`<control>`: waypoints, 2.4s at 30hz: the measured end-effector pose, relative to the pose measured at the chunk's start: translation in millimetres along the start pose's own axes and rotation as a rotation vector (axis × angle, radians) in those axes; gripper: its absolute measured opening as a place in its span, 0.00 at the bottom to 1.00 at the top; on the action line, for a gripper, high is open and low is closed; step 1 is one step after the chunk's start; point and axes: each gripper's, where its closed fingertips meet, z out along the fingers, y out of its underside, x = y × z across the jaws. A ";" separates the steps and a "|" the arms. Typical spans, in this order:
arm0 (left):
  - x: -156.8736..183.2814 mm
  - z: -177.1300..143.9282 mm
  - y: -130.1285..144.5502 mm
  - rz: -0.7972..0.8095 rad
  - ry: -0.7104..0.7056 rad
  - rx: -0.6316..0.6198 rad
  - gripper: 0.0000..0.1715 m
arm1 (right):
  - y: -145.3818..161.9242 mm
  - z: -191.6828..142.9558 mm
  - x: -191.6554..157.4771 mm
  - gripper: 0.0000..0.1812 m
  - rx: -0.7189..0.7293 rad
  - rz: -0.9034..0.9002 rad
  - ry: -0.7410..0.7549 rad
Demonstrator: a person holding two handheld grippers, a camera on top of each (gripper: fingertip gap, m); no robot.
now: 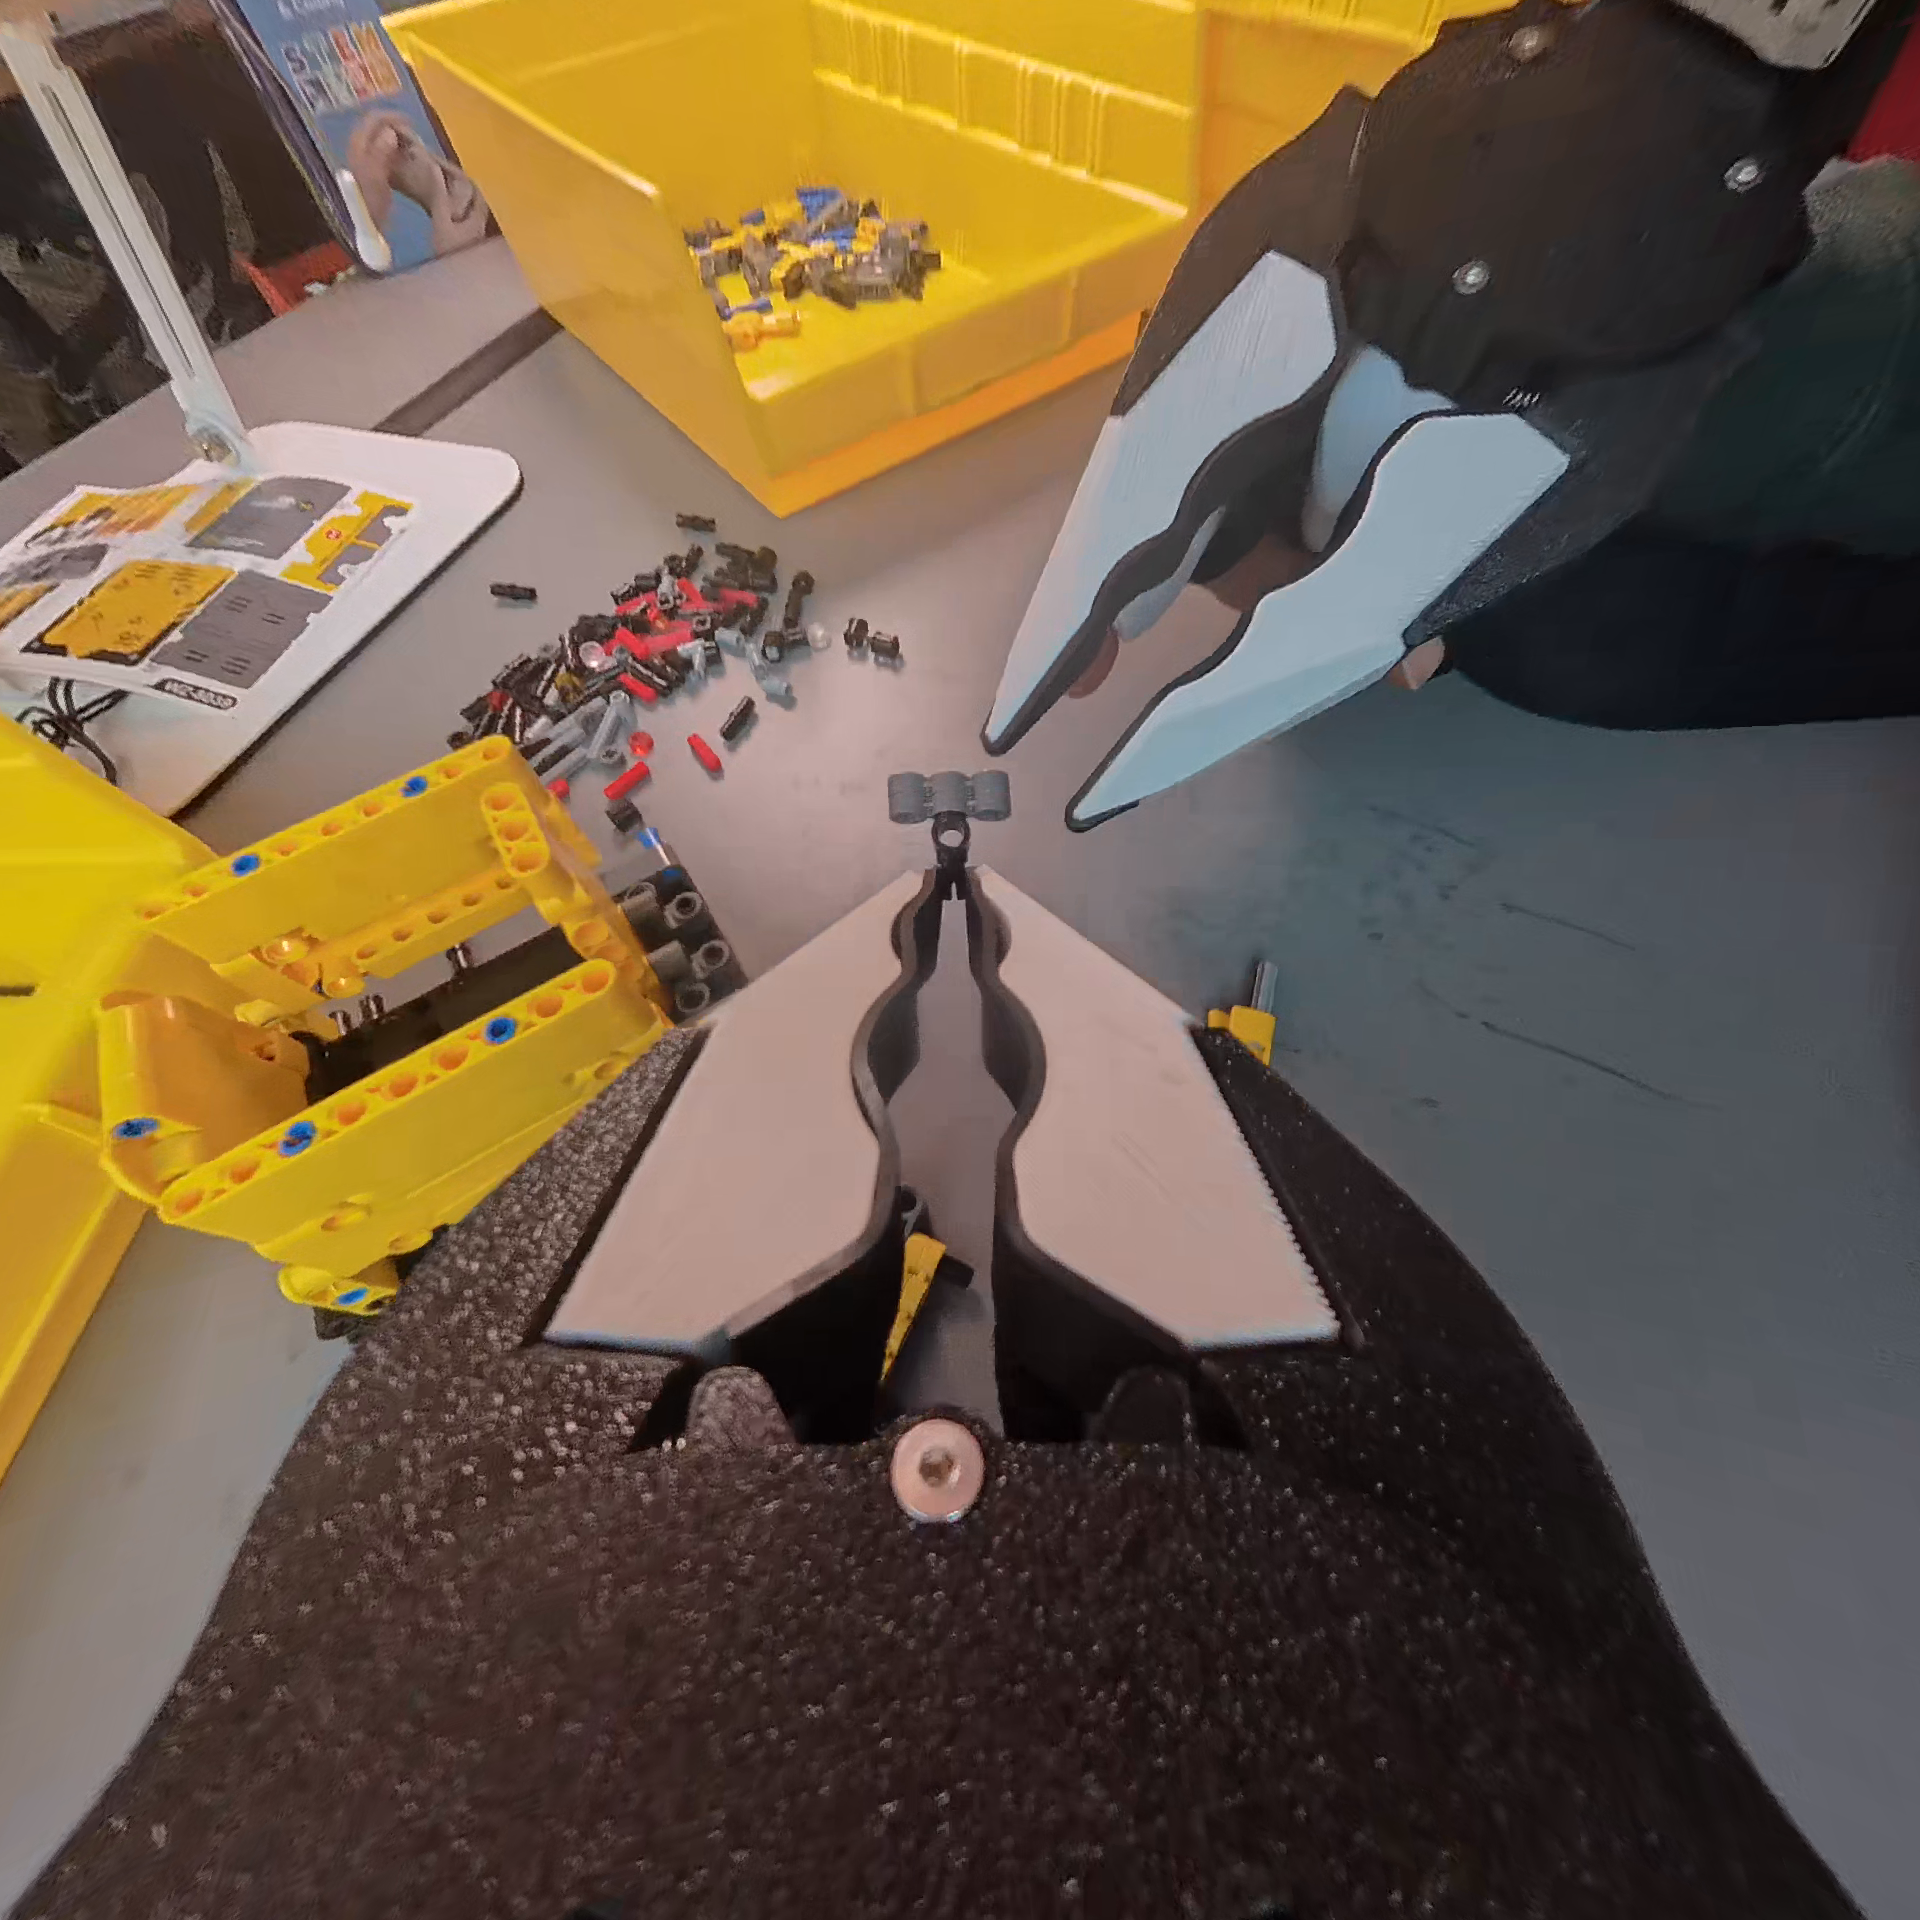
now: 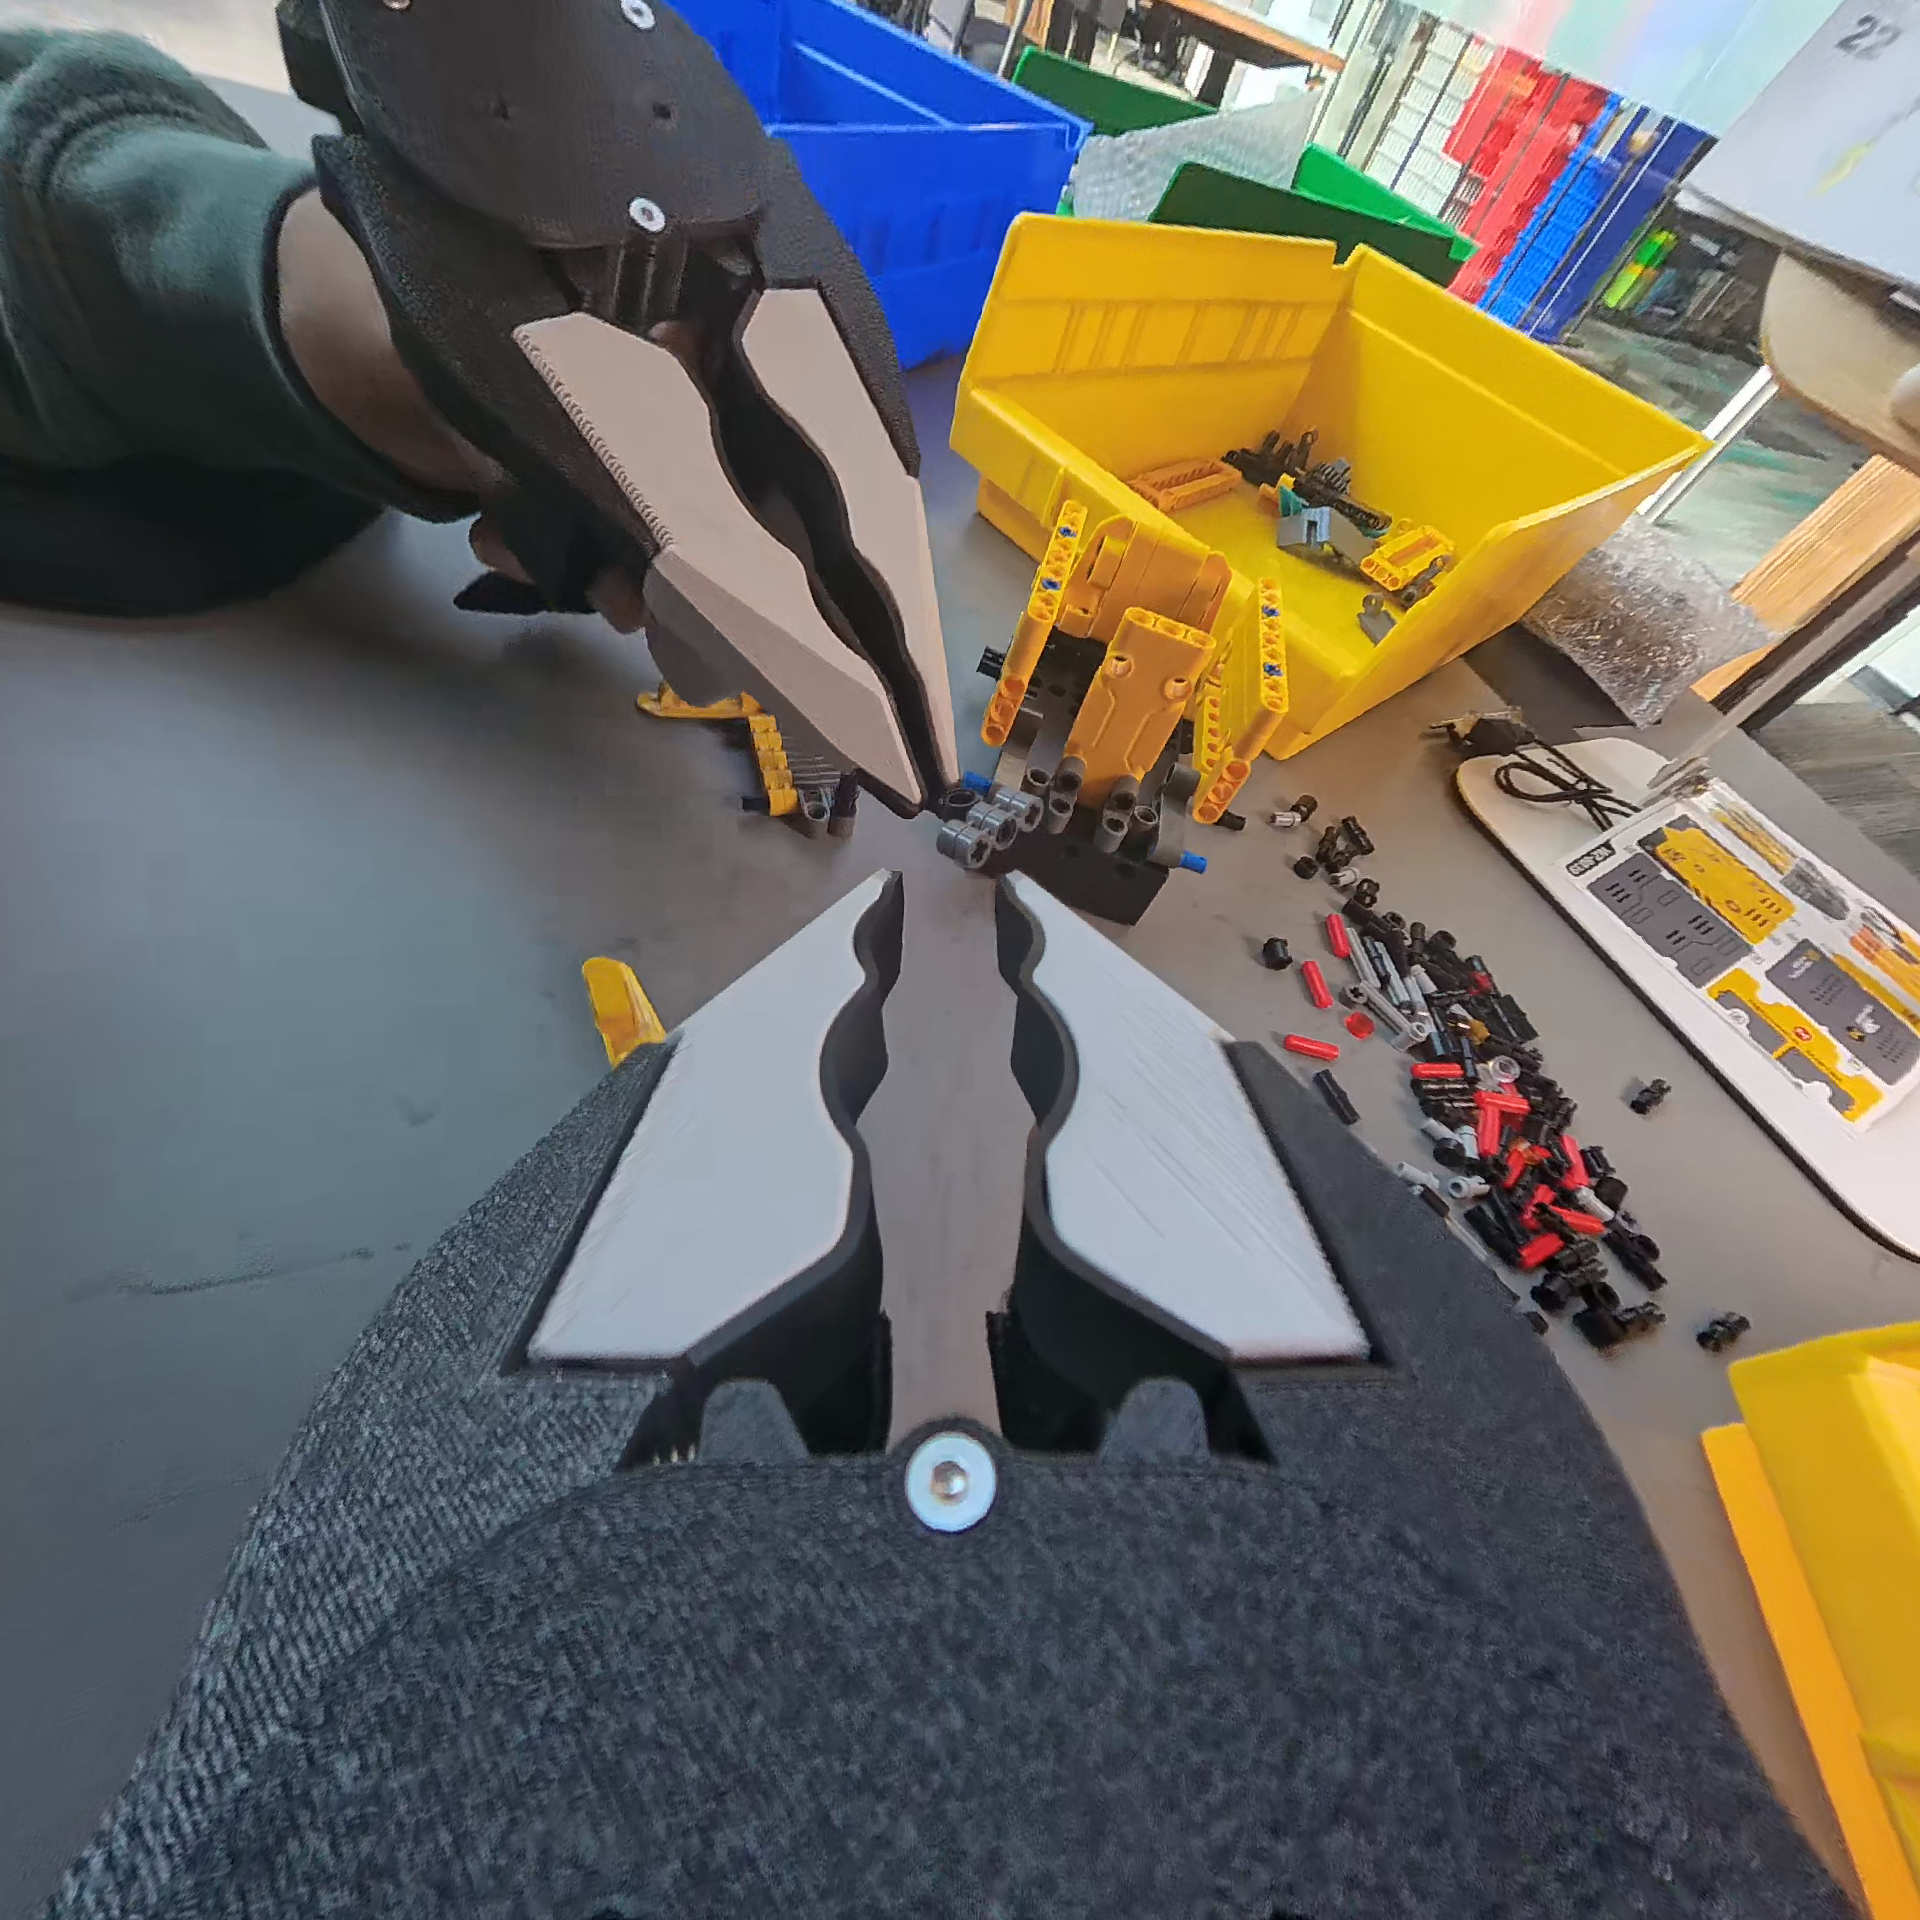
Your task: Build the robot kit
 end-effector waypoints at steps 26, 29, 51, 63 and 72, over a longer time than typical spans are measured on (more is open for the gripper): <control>17.1 -7.3 -27.3 0.043 0.001 0.177 0.02 | -27.1 -8.5 6.8 0.07 0.148 0.041 0.024; 14.3 -7.4 -21.5 0.026 0.003 0.147 0.04 | -27.3 -13.8 9.2 0.07 0.150 0.019 0.022; 74.4 17.0 52.3 0.182 0.245 -0.285 0.13 | 16.6 -30.2 -24.5 0.07 -0.077 -0.088 -0.249; 42.8 12.5 37.6 0.088 0.102 -0.214 0.08 | 23.5 -28.7 -25.5 0.07 -0.112 -0.071 -0.257; 27.8 15.0 31.0 0.178 -0.030 -0.180 0.08 | 24.0 -16.3 -11.8 0.07 -0.129 0.138 -0.200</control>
